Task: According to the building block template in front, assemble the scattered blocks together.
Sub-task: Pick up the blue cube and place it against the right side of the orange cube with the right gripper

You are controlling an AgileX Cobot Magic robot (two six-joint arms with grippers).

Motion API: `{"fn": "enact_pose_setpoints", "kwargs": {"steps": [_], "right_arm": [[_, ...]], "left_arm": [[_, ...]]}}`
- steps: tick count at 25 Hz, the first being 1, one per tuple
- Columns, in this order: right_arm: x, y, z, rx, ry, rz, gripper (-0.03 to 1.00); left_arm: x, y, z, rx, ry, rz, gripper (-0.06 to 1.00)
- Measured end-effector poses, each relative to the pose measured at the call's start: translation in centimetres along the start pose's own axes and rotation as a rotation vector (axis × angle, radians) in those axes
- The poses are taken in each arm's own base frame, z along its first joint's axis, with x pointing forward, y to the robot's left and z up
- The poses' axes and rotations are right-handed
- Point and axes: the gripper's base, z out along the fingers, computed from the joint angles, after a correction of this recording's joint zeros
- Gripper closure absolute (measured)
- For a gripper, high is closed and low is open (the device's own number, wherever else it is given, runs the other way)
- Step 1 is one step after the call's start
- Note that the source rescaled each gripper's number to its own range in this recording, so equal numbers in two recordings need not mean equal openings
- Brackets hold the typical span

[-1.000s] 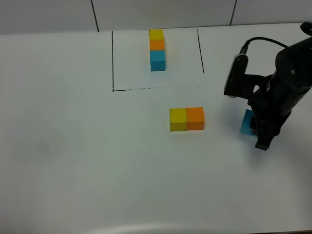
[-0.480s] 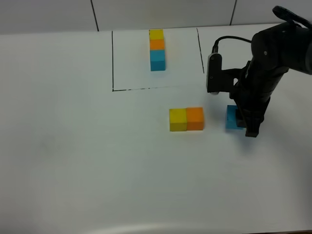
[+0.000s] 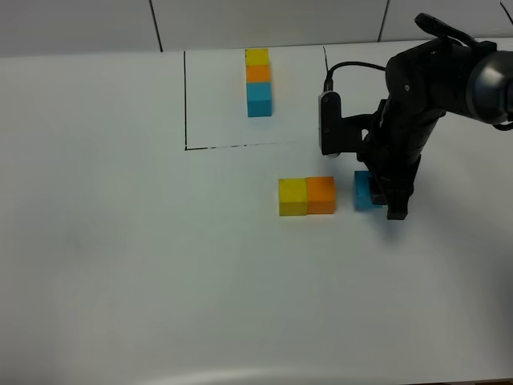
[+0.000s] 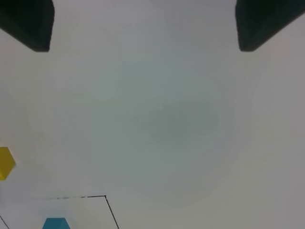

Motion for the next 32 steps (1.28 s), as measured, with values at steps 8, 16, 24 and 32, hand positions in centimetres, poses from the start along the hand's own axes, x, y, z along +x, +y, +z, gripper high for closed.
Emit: {"fn": "enact_pose_setpoints", "kwargs": {"steps": [8, 16, 24, 32], "right_arm": [[-1.0, -0.4, 1.6, -0.015, -0.008, -0.004, 0.95], [-2.2, -0.2, 2.1, -0.022, -0.018, -0.031, 0.95], [-2.4, -0.2, 2.4, -0.024, -0.019, -0.045, 0.95], [-2.8, -0.1, 2.5, -0.027, -0.027, -0.057, 0.94]], "left_arm": [[0.0, 0.0, 0.0, 0.0, 0.0, 0.0, 0.28], [0.0, 0.0, 0.0, 0.0, 0.0, 0.0, 0.28], [0.0, 0.0, 0.0, 0.0, 0.0, 0.0, 0.28], [0.0, 0.0, 0.0, 0.001, 0.0, 0.001, 0.28]]}}
